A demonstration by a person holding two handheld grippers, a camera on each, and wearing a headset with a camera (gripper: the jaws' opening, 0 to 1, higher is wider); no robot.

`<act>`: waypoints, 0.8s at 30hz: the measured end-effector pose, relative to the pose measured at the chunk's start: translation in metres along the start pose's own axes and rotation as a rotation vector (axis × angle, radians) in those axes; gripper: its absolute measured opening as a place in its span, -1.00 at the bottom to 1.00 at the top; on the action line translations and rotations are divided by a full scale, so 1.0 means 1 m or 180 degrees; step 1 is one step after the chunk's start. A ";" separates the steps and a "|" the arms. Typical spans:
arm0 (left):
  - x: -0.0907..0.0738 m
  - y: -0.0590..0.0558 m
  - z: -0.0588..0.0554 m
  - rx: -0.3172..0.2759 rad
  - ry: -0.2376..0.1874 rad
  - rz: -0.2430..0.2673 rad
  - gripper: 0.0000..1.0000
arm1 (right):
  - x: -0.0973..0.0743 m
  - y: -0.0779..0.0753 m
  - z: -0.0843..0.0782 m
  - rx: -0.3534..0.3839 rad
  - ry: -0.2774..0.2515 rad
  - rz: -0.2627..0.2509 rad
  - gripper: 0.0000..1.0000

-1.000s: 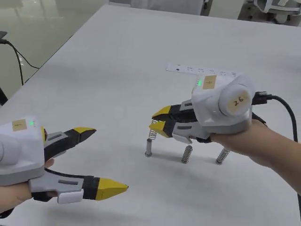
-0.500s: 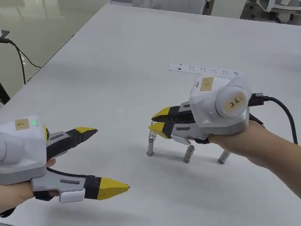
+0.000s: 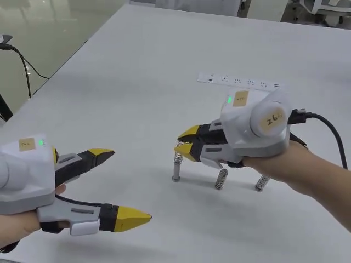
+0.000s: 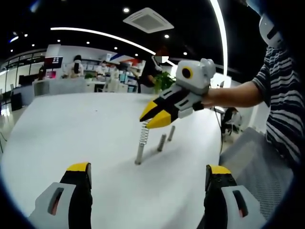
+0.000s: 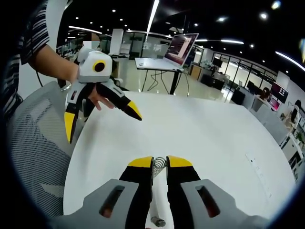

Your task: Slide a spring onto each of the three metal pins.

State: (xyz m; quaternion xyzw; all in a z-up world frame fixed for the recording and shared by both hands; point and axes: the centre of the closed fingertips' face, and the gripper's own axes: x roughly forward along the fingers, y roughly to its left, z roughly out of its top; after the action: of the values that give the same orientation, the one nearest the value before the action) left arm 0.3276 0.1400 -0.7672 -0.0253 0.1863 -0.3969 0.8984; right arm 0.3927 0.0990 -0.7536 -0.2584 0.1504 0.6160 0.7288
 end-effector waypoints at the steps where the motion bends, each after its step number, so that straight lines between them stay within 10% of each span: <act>1: 0.000 0.000 0.000 0.0001 -0.0001 0.0002 0.93 | 0.000 0.000 -0.001 0.0000 0.0002 -0.0005 -0.85; 24: 0.000 0.001 -0.001 -0.0011 0.0004 0.0009 0.92 | 0.011 0.002 -0.013 0.0030 0.0099 0.0045 -0.85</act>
State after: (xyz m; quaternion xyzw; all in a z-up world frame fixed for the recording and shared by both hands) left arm 0.3279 0.1414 -0.7683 -0.0262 0.1876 -0.3953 0.8988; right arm 0.3941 0.1013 -0.7707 -0.2634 0.1665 0.6163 0.7232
